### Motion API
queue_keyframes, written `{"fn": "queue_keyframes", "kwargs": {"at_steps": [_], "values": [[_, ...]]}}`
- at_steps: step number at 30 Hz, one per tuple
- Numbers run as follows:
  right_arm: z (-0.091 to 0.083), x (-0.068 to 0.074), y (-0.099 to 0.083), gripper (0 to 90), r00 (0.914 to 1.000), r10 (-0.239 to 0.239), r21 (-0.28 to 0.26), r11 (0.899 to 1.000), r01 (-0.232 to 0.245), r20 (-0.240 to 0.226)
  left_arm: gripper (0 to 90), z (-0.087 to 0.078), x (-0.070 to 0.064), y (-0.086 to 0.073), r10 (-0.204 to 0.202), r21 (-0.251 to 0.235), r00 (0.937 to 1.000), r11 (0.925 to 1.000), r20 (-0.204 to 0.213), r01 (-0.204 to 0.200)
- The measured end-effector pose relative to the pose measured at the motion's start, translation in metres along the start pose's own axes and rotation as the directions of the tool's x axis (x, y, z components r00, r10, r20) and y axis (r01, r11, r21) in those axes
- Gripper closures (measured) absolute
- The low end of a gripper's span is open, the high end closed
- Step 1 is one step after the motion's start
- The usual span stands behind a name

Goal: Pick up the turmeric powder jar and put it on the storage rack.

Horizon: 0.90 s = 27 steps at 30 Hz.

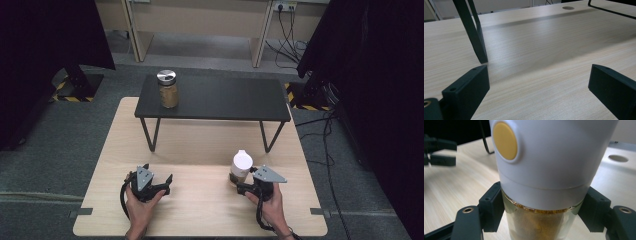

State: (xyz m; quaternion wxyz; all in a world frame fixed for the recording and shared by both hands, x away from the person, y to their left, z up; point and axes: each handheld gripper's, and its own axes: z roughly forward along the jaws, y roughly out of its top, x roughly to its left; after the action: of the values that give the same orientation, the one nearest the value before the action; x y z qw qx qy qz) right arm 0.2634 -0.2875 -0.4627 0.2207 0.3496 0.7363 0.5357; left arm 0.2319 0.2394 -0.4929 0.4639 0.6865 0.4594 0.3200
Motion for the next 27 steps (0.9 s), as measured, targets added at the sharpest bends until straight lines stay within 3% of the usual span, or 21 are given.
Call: {"fn": "queue_keyframes", "kwargs": {"at_steps": [8,13,27], "values": [[-0.018,-0.012,0.040,30.6,0.9999,0.010,-0.033,0.999,-0.010,0.004,2.7,0.000,0.001,0.000,-0.005,0.000,1.0000,1.0000,0.002,0.005],[-0.026,-0.016,0.069,30.6,0.9999,-0.007,-0.056,0.998,0.007,0.008,2.7,0.000,0.000,0.000,-0.004,0.000,1.0000,1.0000,0.001,0.004],[-0.033,-0.025,0.118,30.6,0.9998,-0.022,-0.103,0.994,0.022,0.003,2.6,0.000,0.001,0.000,-0.005,-0.002,1.0000,1.0000,0.003,0.005]]}}
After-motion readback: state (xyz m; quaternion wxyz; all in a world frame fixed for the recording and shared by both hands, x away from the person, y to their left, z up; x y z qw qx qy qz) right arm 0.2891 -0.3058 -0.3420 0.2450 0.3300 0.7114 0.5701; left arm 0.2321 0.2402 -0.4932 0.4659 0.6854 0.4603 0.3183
